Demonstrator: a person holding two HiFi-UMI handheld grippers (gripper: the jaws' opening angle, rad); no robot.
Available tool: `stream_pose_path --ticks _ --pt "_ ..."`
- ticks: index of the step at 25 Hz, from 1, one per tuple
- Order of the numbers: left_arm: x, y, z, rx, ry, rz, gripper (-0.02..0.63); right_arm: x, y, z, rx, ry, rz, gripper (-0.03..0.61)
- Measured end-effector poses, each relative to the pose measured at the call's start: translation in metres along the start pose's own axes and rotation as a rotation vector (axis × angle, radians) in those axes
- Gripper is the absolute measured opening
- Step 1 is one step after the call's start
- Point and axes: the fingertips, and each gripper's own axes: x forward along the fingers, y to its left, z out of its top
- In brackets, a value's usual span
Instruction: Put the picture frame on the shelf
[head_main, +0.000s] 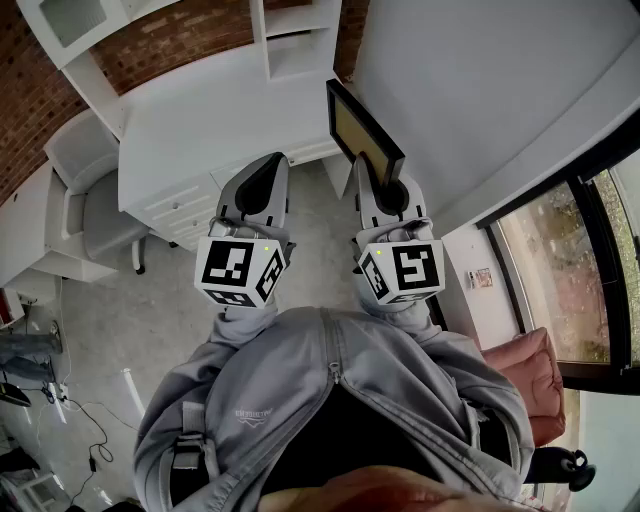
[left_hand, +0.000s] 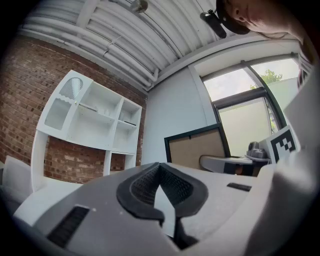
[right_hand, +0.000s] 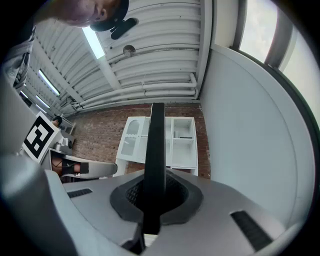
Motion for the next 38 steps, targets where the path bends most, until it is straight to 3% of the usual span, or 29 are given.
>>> stream_pose_path --ticks 9,22,38 --pt "0.005 0.008 0.001 0.017 -0.004 -0.037 0.008 0.007 -0.001 0.000 0.009 -0.015 -0.043 0.034" --pt "0.020 0.048 -0.023 -0.023 0.035 -0.064 0.008 0.040 0.001 -0.020 0.055 -0.008 -0.087 0.035" --pt "0.158 0.104 -0.028 -0.008 0.011 0.030 0.008 0.168 -0.087 -0.048 0.050 -0.026 0.000 0.035"
